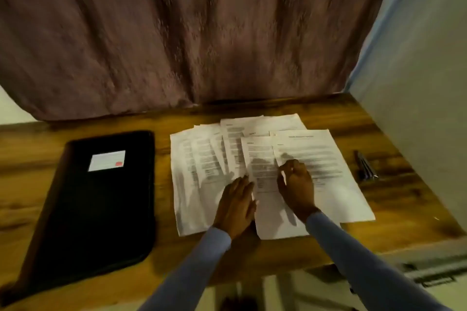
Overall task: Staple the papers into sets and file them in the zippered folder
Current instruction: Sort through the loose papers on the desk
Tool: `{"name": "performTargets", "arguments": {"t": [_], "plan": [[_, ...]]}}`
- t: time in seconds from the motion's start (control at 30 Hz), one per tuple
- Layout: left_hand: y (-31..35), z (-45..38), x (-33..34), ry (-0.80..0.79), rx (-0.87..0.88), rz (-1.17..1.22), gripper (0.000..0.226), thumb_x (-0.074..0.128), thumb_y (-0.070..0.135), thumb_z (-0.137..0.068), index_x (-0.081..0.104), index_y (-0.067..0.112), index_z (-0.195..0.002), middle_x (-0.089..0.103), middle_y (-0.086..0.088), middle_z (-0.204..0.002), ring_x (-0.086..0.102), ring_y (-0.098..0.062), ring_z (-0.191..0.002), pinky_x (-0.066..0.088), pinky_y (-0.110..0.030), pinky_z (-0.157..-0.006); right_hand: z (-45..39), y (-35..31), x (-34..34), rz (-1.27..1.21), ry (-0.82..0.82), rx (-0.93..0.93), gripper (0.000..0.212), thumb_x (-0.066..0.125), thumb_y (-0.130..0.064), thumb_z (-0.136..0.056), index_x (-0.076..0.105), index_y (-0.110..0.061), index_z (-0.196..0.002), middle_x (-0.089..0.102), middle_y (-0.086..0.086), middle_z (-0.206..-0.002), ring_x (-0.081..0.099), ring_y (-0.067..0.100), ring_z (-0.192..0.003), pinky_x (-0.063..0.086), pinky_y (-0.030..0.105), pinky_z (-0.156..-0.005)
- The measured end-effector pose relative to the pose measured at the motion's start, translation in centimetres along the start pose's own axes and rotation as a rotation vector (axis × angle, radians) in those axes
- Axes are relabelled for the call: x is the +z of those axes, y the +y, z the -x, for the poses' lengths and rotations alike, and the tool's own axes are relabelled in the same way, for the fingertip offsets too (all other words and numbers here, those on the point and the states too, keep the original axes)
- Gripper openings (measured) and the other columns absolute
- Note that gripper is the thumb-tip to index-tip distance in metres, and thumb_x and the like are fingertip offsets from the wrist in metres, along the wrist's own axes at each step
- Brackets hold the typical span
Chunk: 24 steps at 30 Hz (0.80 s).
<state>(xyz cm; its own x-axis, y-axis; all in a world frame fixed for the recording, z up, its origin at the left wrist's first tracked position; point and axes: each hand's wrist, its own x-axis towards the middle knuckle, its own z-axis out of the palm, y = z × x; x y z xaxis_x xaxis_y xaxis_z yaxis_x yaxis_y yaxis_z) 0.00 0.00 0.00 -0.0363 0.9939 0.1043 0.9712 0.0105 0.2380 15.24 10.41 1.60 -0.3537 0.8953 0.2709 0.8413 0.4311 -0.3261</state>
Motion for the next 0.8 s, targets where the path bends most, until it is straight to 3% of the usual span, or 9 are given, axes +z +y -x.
{"name": "performTargets", "arguments": {"t": [0.1,0.17,0.23,0.33,0.47,0.57,0.7,0.8], "plan": [[1.0,-0.3,1.2,-0.041,0.017,0.053,0.052,0.036,0.043,-0.089,0.055,0.014,-0.128,0.055,-0.009,-0.135,0.056,-0.026,-0.12,0.045,-0.042,-0.098,0.7,0.6,1.1,0.0,-0.013,-0.018,0.043,0.067,-0.019,-0.08,0.052,-0.011,-0.119,0.054,0.021,-0.124,0.052,0.042,-0.115,0.048,0.053,-0.092],[1.7,-0.7,1.3,-0.018,0.055,0.052,0.051,0.037,0.041,-0.089,0.053,0.014,-0.129,0.055,-0.008,-0.135,0.054,-0.026,-0.122,0.041,-0.041,-0.101,1.3,1.2,1.7,0.036,-0.118,0.021,0.058,0.065,-0.025,-0.082,0.038,-0.018,-0.133,0.04,0.021,-0.141,0.036,0.042,-0.131,0.033,0.056,-0.104],[1.7,-1.8,1.5,-0.047,0.092,0.047,0.053,0.038,0.041,-0.088,0.052,0.014,-0.131,0.052,-0.009,-0.137,0.051,-0.028,-0.126,0.033,-0.042,-0.105,1.6,1.9,2.6,0.04,-0.238,0.053,0.064,0.054,-0.038,-0.087,0.023,-0.025,-0.142,0.024,0.019,-0.151,0.021,0.04,-0.139,0.021,0.056,-0.11],[1.1,-3.2,2.1,-0.123,0.139,0.045,0.055,0.038,0.043,-0.086,0.053,0.014,-0.13,0.05,-0.012,-0.139,0.048,-0.031,-0.128,0.028,-0.043,-0.106,2.2,2.5,3.1,0.057,-0.341,0.067,0.062,0.022,-0.054,-0.09,0.019,-0.027,-0.145,0.017,0.014,-0.154,0.01,0.032,-0.142,0.019,0.055,-0.113],[0.5,-4.0,3.0,-0.164,0.124,0.157,0.052,0.044,0.036,-0.091,0.044,0.014,-0.138,0.033,-0.012,-0.151,0.03,-0.032,-0.139,0.023,-0.045,-0.115,2.5,2.5,2.9,0.056,-0.34,0.067,0.062,0.005,-0.057,-0.093,0.014,-0.026,-0.146,0.019,0.013,-0.154,0.014,0.03,-0.141,0.014,0.048,-0.112],[0.4,-3.8,3.6,-0.162,0.106,0.178,0.055,0.031,0.041,-0.091,0.042,0.017,-0.139,0.031,-0.009,-0.152,0.028,-0.029,-0.14,0.027,-0.044,-0.114,2.6,2.1,2.8,0.026,-0.359,0.09,0.061,0.004,-0.056,-0.094,0.01,-0.026,-0.146,0.014,0.011,-0.155,0.012,0.031,-0.142,0.012,0.048,-0.113],[0.3,-3.8,3.6,-0.164,0.086,0.215,0.059,0.026,0.046,-0.091,0.036,0.02,-0.143,0.021,-0.004,-0.156,0.017,-0.023,-0.144,0.015,-0.037,-0.116,2.5,1.8,2.8,0.028,-0.373,0.109,0.061,0.005,-0.054,-0.095,0.013,-0.023,-0.147,0.012,0.011,-0.155,0.01,0.03,-0.143,0.011,0.048,-0.114],[0.5,-4.0,3.2,-0.17,0.057,0.271,0.059,0.03,0.046,-0.09,0.034,0.023,-0.144,0.017,-0.001,-0.157,0.013,-0.02,-0.145,0.009,-0.032,-0.116,2.7,1.1,2.3,0.035,-0.368,0.12,0.059,0.02,-0.049,-0.094,0.021,-0.019,-0.145,0.023,0.016,-0.152,0.022,0.033,-0.139,0.028,0.053,-0.109]]}}
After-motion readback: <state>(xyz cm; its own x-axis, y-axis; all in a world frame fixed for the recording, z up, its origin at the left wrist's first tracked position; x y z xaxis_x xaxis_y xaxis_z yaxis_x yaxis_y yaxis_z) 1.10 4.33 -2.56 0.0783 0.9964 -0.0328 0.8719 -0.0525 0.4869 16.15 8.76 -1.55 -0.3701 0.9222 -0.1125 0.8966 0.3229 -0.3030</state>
